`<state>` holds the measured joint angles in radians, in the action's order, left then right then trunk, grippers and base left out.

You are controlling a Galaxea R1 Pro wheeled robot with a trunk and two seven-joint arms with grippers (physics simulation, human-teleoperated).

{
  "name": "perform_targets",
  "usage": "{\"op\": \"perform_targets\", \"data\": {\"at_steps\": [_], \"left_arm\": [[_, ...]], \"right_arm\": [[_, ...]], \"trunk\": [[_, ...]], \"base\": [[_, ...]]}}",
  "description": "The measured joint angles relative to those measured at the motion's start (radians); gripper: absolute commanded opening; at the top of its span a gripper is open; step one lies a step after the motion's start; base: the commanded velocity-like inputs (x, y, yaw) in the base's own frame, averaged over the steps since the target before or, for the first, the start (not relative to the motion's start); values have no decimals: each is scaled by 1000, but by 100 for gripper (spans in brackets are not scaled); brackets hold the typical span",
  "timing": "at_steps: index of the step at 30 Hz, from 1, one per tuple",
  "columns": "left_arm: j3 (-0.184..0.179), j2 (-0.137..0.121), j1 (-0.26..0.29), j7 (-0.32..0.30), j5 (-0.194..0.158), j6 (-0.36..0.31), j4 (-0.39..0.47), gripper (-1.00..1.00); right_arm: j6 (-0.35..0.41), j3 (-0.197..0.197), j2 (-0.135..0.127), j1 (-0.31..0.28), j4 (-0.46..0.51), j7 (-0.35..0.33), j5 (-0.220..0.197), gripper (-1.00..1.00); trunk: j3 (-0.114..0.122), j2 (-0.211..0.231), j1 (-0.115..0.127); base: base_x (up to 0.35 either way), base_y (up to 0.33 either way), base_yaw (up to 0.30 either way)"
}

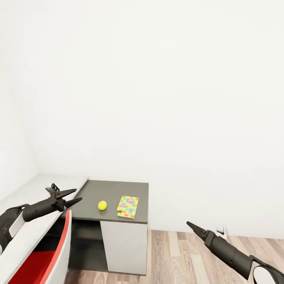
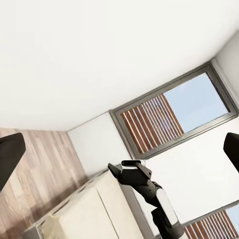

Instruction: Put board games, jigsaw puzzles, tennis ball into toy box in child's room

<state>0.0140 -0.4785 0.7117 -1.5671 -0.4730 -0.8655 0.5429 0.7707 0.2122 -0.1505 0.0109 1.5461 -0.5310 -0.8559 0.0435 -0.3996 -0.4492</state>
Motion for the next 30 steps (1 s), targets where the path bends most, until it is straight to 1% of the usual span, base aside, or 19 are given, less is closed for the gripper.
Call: {"op": "perform_targets", "data": {"at_steps": [3, 9, 20, 30], "left_arm": [[0, 1, 0, 0, 0, 0, 0, 100], [0, 0, 0, 0, 0, 0, 0, 100], [0, 1, 0, 0, -1, 0, 0, 100], [0, 1, 0, 0, 1, 0, -1, 100]], "right_arm": [[0, 0, 0, 0, 0, 0, 0, 100], [0, -1, 0, 0, 0, 0, 1, 100], [0, -1, -1, 0, 0, 0, 1, 100], [0, -2, 0, 0, 0, 1, 1, 100]], "trunk": [[0, 0, 0], [0, 0, 0], [0, 0, 0], [0, 0, 0]], "base": [[270, -185, -154], [268, -177, -253], [263, -27, -265], [252, 32, -39]]}}
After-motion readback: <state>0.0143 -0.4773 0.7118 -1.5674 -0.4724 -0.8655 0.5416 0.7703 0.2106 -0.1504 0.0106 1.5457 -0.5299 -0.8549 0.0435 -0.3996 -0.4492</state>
